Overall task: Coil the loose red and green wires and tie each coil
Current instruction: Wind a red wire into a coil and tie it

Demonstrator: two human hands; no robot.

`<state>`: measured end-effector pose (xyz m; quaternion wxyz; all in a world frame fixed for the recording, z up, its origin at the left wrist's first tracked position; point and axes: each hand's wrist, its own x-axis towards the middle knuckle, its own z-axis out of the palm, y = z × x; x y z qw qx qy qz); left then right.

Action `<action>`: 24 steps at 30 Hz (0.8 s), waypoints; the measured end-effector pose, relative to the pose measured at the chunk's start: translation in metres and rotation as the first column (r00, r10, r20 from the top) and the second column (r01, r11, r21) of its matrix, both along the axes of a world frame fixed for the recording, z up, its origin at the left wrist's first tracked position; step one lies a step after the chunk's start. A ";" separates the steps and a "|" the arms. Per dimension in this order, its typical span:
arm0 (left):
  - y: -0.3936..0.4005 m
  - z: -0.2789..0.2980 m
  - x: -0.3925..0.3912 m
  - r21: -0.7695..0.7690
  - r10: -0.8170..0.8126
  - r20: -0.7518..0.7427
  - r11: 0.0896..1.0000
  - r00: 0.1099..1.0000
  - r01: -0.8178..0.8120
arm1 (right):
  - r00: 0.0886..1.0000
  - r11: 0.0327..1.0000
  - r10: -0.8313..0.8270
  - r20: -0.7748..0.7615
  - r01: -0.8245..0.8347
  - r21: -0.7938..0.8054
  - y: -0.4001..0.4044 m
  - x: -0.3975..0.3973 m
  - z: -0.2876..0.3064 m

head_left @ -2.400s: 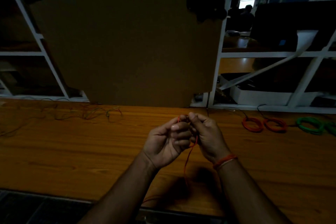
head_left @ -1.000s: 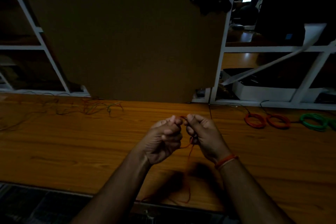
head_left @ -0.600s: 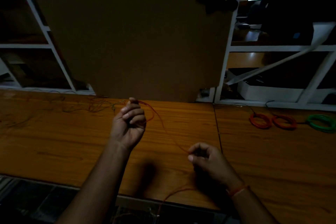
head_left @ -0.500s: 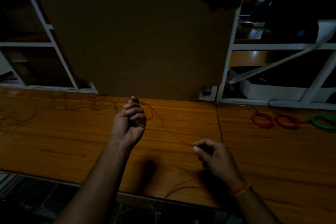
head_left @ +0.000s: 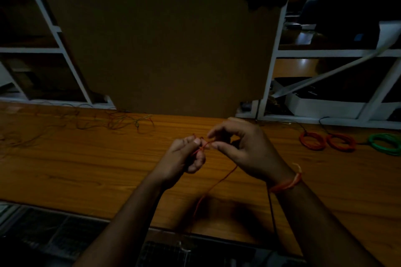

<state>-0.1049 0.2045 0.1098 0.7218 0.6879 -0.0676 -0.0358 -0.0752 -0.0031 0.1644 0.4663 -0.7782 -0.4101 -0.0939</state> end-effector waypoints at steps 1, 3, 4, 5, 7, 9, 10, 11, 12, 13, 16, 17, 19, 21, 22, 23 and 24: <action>0.001 0.003 -0.001 -0.004 -0.025 -0.006 1.000 1.000 0.025 | 1.000 1.000 -0.004 -0.013 0.004 0.005 -0.001 0.003 0.002; 0.006 0.007 -0.002 -0.048 -0.083 -0.034 0.995 0.996 0.082 | 0.998 0.999 -0.033 -0.057 0.033 0.009 -0.002 0.012 0.003; 0.009 0.008 -0.003 -0.096 -0.122 -0.046 0.988 0.992 0.117 | 0.995 0.998 -0.057 -0.085 0.058 0.012 -0.002 0.016 0.002; 0.013 0.010 -0.005 -0.153 -0.163 -0.049 0.976 0.985 0.154 | 0.990 0.996 -0.080 -0.114 0.082 0.016 -0.001 0.020 -0.001; 0.022 0.010 -0.008 -0.299 -0.243 -0.036 0.928 0.969 0.222 | 0.971 0.988 -0.142 -0.191 0.150 0.025 0.004 0.025 -0.013; 0.033 0.009 -0.012 -0.495 -0.273 0.012 0.834 0.962 0.243 | 0.928 0.981 -0.175 -0.328 0.193 0.023 0.010 0.027 -0.029; 0.039 0.009 -0.014 -0.582 -0.265 0.041 0.777 0.963 0.238 | 0.892 0.983 -0.154 -0.425 0.182 0.025 0.013 0.026 -0.038; 0.046 0.008 -0.015 -0.653 -0.242 0.067 0.723 0.968 0.226 | 0.851 0.988 -0.121 -0.511 0.155 0.023 0.014 0.024 -0.046; 0.053 0.007 -0.015 -0.712 -0.202 0.091 0.672 0.975 0.205 | 0.809 0.993 -0.086 -0.581 0.115 0.012 0.014 0.022 -0.053; 0.061 0.005 -0.017 -0.770 -0.143 0.108 0.614 0.984 0.174 | 0.760 0.998 -0.047 -0.648 0.066 0.005 0.013 0.020 -0.061; 0.087 -0.002 -0.022 -0.912 0.030 0.106 0.402 0.994 0.085 | 0.611 0.987 0.022 -0.792 -0.139 -0.080 -0.008 0.018 -0.083; 0.093 -0.005 -0.024 -0.928 0.073 0.083 0.369 0.994 0.050 | 0.584 0.968 0.021 -0.812 -0.216 -0.130 -0.017 0.018 -0.088; 0.097 -0.008 -0.028 -0.925 0.151 0.012 0.377 0.988 -0.047 | 0.559 0.948 -0.002 -0.829 -0.263 -0.180 -0.029 0.020 -0.094; 0.088 -0.010 -0.028 -0.897 0.229 -0.046 0.419 0.972 -0.141 | 0.538 0.959 -0.031 -0.843 -0.221 -0.176 -0.036 0.025 -0.093; 0.084 -0.011 -0.028 -0.888 0.252 -0.057 0.429 0.966 -0.164 | 0.529 0.961 -0.040 -0.848 -0.213 -0.178 -0.038 0.028 -0.091; 0.078 -0.012 -0.027 -0.886 0.261 -0.062 0.431 0.963 -0.173 | 0.523 0.958 -0.048 -0.851 -0.217 -0.187 -0.042 0.030 -0.089; 0.072 -0.013 -0.026 -0.884 0.268 -0.071 0.430 0.961 -0.185 | 0.523 0.953 -0.058 -0.850 -0.225 -0.203 -0.046 0.031 -0.088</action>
